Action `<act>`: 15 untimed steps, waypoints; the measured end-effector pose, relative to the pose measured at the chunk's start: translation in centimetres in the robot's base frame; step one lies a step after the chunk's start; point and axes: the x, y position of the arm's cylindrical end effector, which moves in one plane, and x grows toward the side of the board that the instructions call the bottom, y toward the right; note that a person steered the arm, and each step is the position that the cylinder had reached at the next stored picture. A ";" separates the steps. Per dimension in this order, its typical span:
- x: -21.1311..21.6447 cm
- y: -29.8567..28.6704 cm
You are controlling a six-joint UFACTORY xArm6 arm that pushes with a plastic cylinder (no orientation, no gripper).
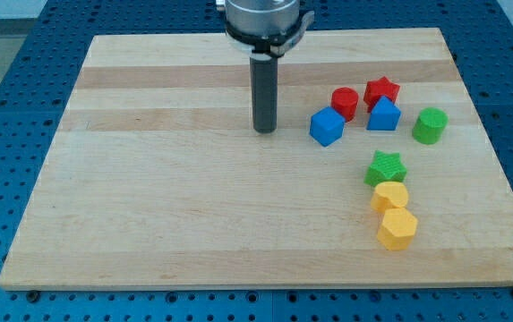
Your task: Adjust blue blocks and green star to form a vertical line
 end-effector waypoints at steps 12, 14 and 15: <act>2.9 12.2; 3.1 13.2; 3.4 12.8</act>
